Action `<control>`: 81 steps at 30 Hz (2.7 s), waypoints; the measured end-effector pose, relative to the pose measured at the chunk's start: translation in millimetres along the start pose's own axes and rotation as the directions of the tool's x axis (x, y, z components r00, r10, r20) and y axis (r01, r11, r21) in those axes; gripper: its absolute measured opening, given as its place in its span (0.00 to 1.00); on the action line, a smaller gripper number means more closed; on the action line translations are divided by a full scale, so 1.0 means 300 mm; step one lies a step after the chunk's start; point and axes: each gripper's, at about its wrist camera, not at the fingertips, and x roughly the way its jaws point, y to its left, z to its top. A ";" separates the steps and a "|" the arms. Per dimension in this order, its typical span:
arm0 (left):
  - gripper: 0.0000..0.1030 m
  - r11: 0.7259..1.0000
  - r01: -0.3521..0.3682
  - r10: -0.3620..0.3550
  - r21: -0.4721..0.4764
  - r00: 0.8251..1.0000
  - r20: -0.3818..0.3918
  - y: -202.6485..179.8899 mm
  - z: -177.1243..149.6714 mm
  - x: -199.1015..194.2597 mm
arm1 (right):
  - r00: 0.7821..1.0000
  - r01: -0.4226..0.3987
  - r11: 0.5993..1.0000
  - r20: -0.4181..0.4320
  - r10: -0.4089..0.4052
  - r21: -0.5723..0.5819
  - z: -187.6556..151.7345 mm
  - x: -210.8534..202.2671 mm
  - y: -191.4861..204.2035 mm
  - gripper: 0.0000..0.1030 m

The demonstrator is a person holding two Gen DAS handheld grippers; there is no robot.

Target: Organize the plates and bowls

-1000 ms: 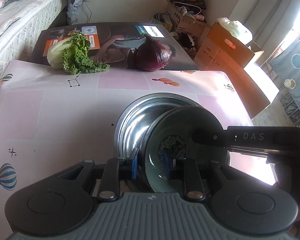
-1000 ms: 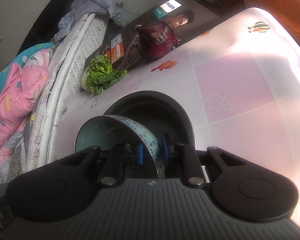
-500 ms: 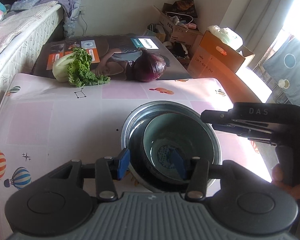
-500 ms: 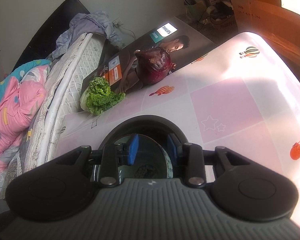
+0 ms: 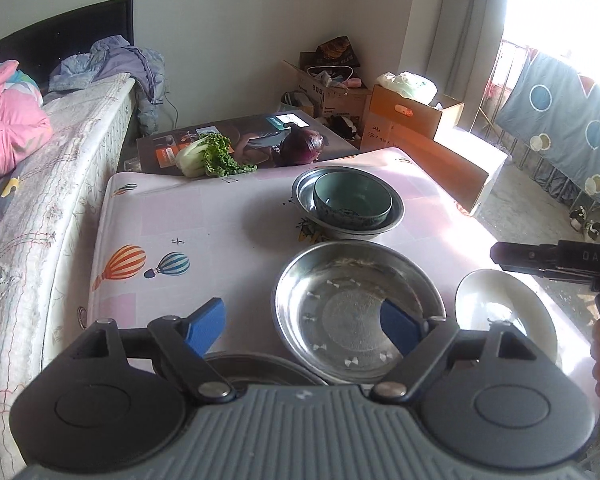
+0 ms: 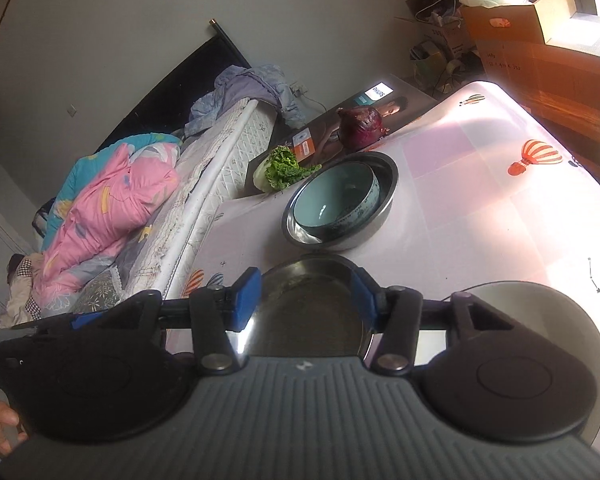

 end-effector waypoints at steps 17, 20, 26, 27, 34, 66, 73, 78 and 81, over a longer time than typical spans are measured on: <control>0.89 0.964 -0.207 0.208 -0.166 0.978 -0.011 0.150 -0.420 -0.097 | 0.981 -0.035 0.999 -0.190 0.030 -0.022 -0.464 0.097 0.232 0.52; 0.89 0.961 -0.200 0.199 -0.193 0.980 -0.026 0.187 -0.443 -0.073 | 0.980 -0.026 0.999 -0.198 0.018 -0.037 -0.464 0.142 0.261 0.52; 0.89 0.943 -0.240 0.245 -0.231 0.969 -0.007 0.228 -0.477 -0.037 | 0.983 0.003 0.995 -0.185 -0.022 -0.104 -0.428 0.246 0.327 0.52; 0.88 0.940 -0.241 0.245 -0.241 0.969 -0.012 0.235 -0.476 -0.028 | 0.983 0.011 0.993 -0.181 -0.032 -0.114 -0.424 0.262 0.336 0.51; 0.72 0.927 -0.242 0.235 -0.285 0.970 -0.062 0.273 -0.477 0.018 | 0.981 0.051 0.987 -0.179 -0.079 -0.155 -0.414 0.343 0.351 0.41; 0.21 0.938 -0.207 0.185 -0.276 0.977 -0.106 0.239 -0.517 0.013 | 0.977 0.000 0.993 -0.213 -0.025 -0.115 -0.499 0.295 0.316 0.09; 0.21 0.958 -0.123 0.093 -0.259 0.988 -0.123 0.197 -0.569 -0.036 | 0.972 0.004 0.992 -0.233 -0.033 -0.123 -0.550 0.189 0.294 0.10; 0.24 0.970 -0.108 0.084 -0.218 0.990 -0.113 0.153 -0.597 -0.053 | 0.975 0.005 0.992 -0.221 -0.032 -0.122 -0.590 0.117 0.269 0.11; 0.26 0.970 -0.109 0.087 -0.217 0.990 -0.110 0.147 -0.595 -0.049 | 0.978 -0.002 0.996 -0.207 -0.016 -0.085 -0.601 0.104 0.251 0.11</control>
